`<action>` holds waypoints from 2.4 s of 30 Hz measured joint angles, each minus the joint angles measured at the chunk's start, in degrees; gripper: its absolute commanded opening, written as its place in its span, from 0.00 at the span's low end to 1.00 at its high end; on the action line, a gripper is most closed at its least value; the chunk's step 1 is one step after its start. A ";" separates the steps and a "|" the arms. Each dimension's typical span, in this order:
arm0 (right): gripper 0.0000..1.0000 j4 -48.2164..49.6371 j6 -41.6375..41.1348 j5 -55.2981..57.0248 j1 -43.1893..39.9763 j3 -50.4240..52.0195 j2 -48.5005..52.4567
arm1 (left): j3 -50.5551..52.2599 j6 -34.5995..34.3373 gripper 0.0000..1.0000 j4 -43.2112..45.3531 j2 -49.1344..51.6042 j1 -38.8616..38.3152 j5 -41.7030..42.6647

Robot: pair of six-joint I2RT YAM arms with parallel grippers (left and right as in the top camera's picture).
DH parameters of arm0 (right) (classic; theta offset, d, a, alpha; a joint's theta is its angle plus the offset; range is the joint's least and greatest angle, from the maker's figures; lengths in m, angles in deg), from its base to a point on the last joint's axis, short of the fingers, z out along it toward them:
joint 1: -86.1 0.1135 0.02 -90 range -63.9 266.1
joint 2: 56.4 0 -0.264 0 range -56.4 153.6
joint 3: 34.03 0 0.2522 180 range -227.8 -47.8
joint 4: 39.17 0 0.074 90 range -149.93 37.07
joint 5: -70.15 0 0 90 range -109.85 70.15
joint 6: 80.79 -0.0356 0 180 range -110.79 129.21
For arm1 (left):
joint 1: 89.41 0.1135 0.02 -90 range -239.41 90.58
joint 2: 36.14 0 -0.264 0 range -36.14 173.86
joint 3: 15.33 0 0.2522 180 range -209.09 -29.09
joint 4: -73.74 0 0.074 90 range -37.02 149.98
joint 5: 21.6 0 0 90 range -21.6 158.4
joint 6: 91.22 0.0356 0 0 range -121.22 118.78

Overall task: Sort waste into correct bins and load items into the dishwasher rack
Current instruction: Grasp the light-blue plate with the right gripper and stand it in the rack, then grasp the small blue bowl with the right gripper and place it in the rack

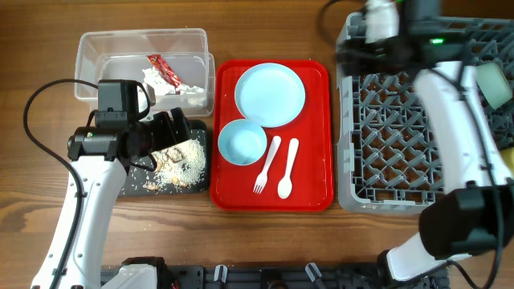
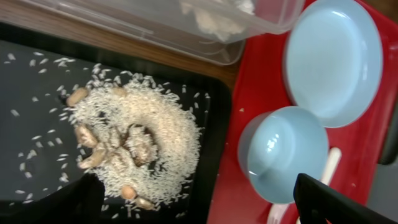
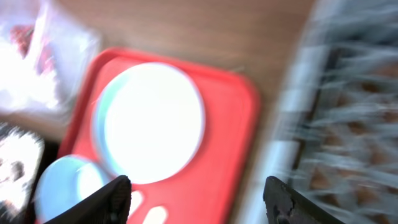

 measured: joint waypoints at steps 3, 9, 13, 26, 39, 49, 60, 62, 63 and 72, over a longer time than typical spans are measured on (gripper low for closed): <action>0.66 0.04 -8.09 5.38 8.50 1.25 4.11 | 0.00 -0.17 1.00 -0.50 0.00 0.00 -1.62; 0.46 2.97 -23.58 15.54 13.86 1.60 18.99 | 0.00 -0.20 1.00 -0.74 0.00 0.00 -2.14; 0.17 4.22 -29.09 16.59 13.86 1.75 24.57 | 0.00 -0.17 1.00 -0.76 0.00 0.00 -2.32; 0.04 7.13 -13.88 17.07 4.61 -3.74 7.89 | 0.00 -0.17 1.00 -0.81 0.00 0.00 -2.51; 0.04 12.94 10.47 69.05 -10.19 -5.92 -4.24 | 0.00 -0.17 0.99 -0.92 0.00 0.00 -2.51; 0.04 14.27 6.21 74.90 -15.43 -5.86 8.96 | 0.00 -0.17 0.99 -0.87 0.00 0.00 -2.51; 0.66 9.01 4.66 61.51 -15.52 -5.73 13.46 | 0.00 -0.17 0.99 -0.90 0.00 0.00 -2.51; 0.75 7.13 3.61 59.76 -15.52 -5.64 12.44 | 0.00 -0.20 1.00 -0.94 0.00 0.00 -2.51; 0.75 6.08 3.39 57.53 -15.50 -5.27 10.51 | 0.00 -0.20 1.00 -1.05 0.00 -0.02 -2.51; 0.75 -6.49 -3.37 1.66 -4.13 -4.20 -3.72 | 0.00 -3.19 1.00 -3.76 0.00 0.00 -5.16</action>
